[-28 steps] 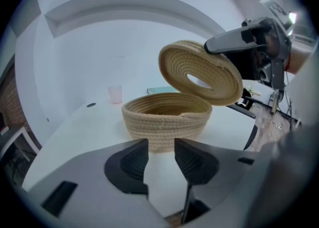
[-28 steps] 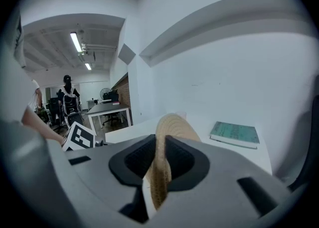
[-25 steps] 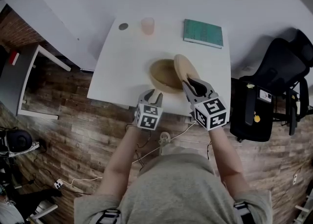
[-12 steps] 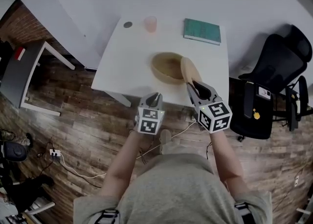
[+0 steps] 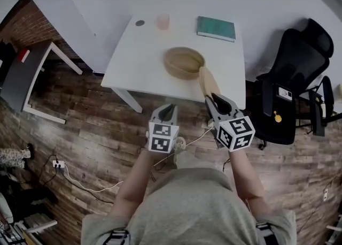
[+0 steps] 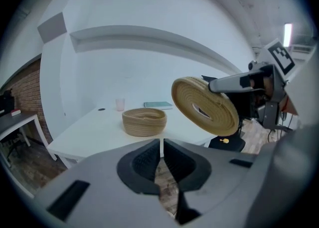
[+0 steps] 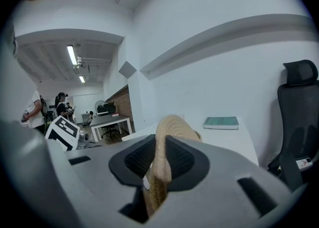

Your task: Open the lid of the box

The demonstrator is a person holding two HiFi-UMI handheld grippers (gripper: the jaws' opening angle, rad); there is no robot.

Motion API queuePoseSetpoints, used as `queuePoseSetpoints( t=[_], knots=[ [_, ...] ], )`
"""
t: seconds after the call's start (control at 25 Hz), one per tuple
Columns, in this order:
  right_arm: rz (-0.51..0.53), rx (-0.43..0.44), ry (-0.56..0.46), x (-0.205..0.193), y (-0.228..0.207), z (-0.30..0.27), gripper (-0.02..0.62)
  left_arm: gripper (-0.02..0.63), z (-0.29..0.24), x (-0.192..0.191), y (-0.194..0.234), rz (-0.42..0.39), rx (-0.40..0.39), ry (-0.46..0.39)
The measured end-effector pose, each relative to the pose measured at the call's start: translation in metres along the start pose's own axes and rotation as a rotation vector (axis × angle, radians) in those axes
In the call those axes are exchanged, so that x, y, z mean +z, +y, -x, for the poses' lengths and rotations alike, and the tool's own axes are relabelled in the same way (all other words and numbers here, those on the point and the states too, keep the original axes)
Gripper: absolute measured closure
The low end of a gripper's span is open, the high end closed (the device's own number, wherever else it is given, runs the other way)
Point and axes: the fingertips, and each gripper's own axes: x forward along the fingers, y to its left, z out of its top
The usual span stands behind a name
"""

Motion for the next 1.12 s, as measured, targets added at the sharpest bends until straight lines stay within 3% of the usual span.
queuePoseSetpoints(
  t=[0.68,1.12],
  knots=[
    [-0.022,0.016,-0.033,-0.026,0.051,0.093,0.526,0.586,0.104,-0.002,-0.048,0.068,0.012,-0.086],
    [-0.007,0.051,-0.041,-0.034,0.075,0.118,0.526,0.586,0.139,-0.010,-0.065,0.111,0.015,-0.114]
  ],
)
